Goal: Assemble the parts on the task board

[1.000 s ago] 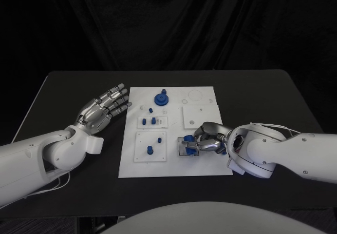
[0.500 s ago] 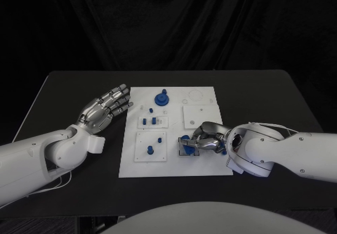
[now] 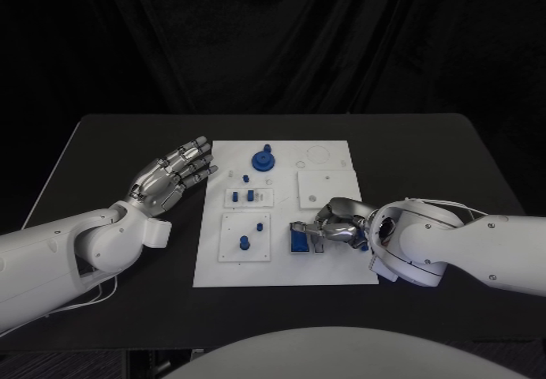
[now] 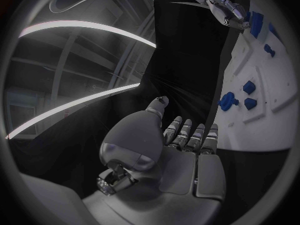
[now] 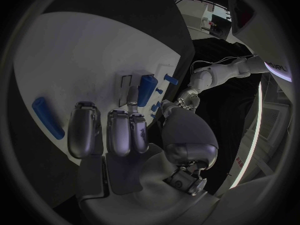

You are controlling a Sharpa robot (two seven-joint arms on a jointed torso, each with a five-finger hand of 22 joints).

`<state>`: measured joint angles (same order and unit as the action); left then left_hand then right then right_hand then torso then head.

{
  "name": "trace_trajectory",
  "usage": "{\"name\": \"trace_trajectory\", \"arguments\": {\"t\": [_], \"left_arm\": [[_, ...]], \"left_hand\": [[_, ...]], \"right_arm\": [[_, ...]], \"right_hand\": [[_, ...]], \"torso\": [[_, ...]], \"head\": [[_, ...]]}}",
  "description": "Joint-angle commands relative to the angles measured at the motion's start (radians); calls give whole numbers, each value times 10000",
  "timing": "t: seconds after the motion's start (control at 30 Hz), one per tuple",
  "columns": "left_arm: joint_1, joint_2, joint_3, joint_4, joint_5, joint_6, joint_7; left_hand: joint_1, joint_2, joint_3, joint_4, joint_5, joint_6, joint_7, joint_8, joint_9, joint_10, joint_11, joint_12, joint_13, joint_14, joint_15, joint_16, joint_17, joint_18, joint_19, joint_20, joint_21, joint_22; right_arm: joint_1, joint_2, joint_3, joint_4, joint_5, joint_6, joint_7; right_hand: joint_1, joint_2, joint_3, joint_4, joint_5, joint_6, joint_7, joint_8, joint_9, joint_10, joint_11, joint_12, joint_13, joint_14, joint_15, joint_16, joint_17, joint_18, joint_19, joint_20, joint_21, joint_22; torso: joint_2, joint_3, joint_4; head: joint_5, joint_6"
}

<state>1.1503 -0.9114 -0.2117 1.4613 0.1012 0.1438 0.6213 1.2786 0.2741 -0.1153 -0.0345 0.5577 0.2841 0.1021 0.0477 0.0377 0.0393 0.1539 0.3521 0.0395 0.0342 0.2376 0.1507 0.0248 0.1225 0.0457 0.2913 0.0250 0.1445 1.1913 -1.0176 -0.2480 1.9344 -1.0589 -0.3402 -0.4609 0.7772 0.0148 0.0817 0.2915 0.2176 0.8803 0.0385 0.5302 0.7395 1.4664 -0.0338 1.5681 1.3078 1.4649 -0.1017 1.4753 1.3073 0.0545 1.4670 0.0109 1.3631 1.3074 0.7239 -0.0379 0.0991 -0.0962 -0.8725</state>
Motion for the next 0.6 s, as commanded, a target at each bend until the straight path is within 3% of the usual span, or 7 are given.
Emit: {"name": "trace_trajectory", "arguments": {"t": [0.03, 0.23, 0.6], "left_arm": [[-31, 6, 7, 5, -2, 205, 71], [-57, -28, 7, 20, -2, 205, 80], [-107, -90, 7, 39, -2, 190, 56]], "left_hand": [[-65, -33, 46, -41, 43, -24, 59, 32, 11, -31, -55, 14, 5, 20, 60, 34, 10, -49, 39, -9, 41, -9], [-76, -30, 55, -48, 51, 12, 92, 43, 16, -34, -76, 9, 4, 16, 64, 33, 9, -53, 42, -9, 42, -5], [-81, -23, 65, -55, 57, 62, 116, 57, 24, -34, -91, 22, 6, 17, 67, 47, 11, -56, 43, -9, 43, -5]], "right_arm": [[-15, -96, 2, 63, -110, -295, 189], [-15, -341, 1, 283, -204, -693, 719], [-14, -620, -2, 550, -407, -614, 909]], "right_hand": [[146, 51, -159, -35, 451, 75, 8, -37, 38, 1044, 21, 27, 2630, 656, 72, -24, 226, -35, 326, 39, -20, 1954], [1174, 45, -232, -309, 1179, 72, -21, 35, 183, 1044, -5, 27, 2630, 677, 47, 37, 333, -50, 355, 23, 41, 1976], [2392, -70, -255, -946, 1279, 55, -92, 392, 575, 1044, -62, 27, 2630, 696, 0, 102, 441, -64, 385, -21, 116, 2000]], "torso": [[4, 3, -2], [0, 0, -1], [0, 5, -12]], "head": [[12, -2], [27, -2], [-24, -2]]}}
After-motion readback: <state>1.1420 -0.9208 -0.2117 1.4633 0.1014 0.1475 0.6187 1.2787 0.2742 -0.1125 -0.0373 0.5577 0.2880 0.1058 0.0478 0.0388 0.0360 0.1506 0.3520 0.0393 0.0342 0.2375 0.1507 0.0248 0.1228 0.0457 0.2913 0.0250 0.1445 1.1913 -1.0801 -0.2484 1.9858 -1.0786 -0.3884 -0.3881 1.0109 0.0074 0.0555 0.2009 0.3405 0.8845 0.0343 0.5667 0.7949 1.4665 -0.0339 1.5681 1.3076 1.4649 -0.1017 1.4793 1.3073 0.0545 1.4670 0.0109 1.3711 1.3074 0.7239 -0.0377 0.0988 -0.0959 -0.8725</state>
